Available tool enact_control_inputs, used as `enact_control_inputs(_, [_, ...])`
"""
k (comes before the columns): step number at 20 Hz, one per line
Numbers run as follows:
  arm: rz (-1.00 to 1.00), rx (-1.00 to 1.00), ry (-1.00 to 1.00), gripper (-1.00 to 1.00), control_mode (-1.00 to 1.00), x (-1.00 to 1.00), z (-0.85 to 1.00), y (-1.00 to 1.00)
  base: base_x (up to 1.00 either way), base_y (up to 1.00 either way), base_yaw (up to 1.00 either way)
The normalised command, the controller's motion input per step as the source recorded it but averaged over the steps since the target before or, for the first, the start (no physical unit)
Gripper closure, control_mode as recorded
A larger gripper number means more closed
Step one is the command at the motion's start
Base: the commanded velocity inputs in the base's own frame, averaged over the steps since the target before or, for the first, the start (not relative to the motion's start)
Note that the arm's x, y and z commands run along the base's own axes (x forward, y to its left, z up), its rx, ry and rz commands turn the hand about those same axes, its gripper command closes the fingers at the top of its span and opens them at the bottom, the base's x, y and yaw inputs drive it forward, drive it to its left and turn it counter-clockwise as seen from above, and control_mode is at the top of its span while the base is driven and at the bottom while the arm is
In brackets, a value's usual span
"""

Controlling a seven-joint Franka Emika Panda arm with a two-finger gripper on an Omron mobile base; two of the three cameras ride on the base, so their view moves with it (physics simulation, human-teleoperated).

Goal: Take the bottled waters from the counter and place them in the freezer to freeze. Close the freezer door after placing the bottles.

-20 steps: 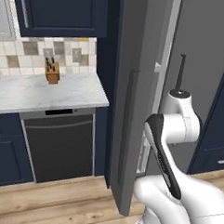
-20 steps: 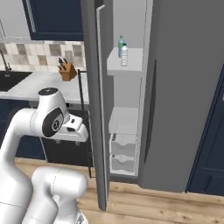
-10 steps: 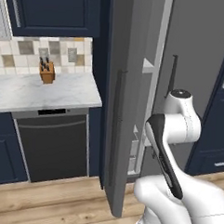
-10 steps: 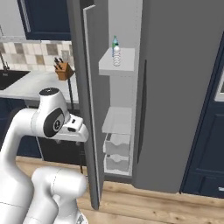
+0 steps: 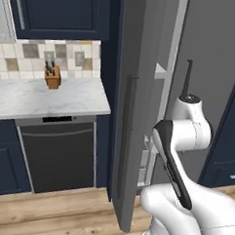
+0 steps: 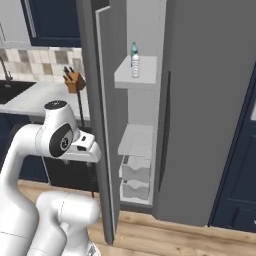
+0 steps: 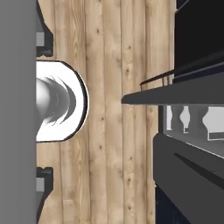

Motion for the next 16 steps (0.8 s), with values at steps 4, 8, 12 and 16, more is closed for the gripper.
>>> enact_control_inputs(4, [0.0, 0.0, 0.0, -1.0, 1.0, 0.0, 0.0, 0.0, 0.4, 0.13, 0.06])
enact_control_inputs(8, [0.0, 0.0, 0.0, -1.0, 1.0, 0.0, 0.0, 0.0, 0.41, 0.12, 0.01])
enact_control_inputs(12, [0.0, 0.0, 0.0, -1.0, 1.0, 0.0, 0.0, 0.0, 0.38, 0.11, 0.0])
enact_control_inputs(16, [0.0, 0.0, 0.0, -1.0, 1.0, 0.0, 0.0, 0.0, 0.4, 0.14, 0.0])
